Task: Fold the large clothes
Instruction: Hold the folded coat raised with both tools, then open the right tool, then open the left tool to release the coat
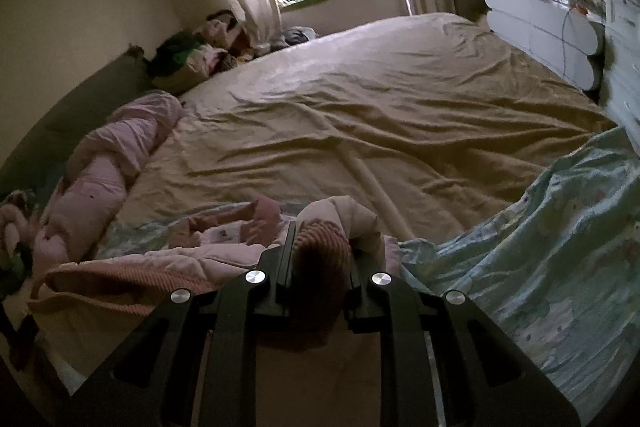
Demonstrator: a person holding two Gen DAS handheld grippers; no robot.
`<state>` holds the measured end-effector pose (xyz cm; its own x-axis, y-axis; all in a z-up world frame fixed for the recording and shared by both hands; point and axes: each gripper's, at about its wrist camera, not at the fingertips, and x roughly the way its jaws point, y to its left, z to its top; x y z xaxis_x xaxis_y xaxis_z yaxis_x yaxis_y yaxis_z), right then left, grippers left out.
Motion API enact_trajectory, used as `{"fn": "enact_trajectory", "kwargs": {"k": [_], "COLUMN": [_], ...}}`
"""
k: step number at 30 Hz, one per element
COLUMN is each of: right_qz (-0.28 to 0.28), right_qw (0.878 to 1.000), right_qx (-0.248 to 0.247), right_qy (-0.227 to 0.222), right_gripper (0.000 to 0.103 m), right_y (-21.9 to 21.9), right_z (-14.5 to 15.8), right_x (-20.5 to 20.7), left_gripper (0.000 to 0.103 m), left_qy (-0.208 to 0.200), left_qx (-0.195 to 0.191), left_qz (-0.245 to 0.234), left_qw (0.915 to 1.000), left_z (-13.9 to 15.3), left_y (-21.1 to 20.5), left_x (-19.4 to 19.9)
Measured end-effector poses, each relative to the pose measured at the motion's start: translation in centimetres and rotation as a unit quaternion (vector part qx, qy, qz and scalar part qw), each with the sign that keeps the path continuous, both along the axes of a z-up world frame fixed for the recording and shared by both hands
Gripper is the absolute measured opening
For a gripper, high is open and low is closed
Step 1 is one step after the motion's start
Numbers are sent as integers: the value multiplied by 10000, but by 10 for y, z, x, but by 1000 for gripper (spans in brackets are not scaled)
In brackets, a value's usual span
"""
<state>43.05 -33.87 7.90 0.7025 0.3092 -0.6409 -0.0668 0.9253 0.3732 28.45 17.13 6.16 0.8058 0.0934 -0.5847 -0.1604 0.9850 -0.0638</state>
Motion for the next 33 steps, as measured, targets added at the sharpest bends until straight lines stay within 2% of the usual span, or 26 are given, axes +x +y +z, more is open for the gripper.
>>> {"fn": "enact_trajectory", "kwargs": {"k": [7, 14, 17, 20, 22, 25, 28, 30, 32, 33], "right_qz": [-117, -148, -81, -30, -142, -21, 154, 354, 555, 619], "right_qw": [9997, 9989, 9985, 9982, 9987, 9984, 9989, 9987, 9977, 9970], "right_qx": [-94, 262, 445, 567, 483, 478, 108, -146, -361, -464], "right_qy": [217, 363, 311, 177, -39, -308, -441, -331, -143, -36], "right_gripper": [17, 24, 32, 50, 70, 76, 83, 84, 84, 84], "right_y": [8, 4, -1, -4, -9, -11, -2, 8, 17, 20], "right_z": [-19, -31, -29, -22, -13, -2, -1, -12, -29, -38], "right_x": [17, 28, 26, 22, 16, 4, -13, -22, -28, -30], "left_gripper": [14, 14, 15, 15, 15, 17, 18, 19, 25, 32], "left_qy": [105, 226, 249, 270, 286, 313, 355, 369, 352, 349], "left_qx": [-11, 37, 28, 7, 19, 43, 94, 73, -53, -116], "left_qz": [5, -5, -5, -23, -25, -66, -90, -80, -65, -61], "left_qw": [9999, 9997, 9997, 9996, 9996, 9995, 9993, 9993, 9993, 9993], "left_z": [-13, -20, -21, -22, -23, -24, -24, -23, -19, -17], "left_y": [2, 1, 1, 1, 0, -3, -7, -7, -7, -7], "left_x": [10, 21, 25, 27, 31, 34, 40, 43, 44, 43]}}
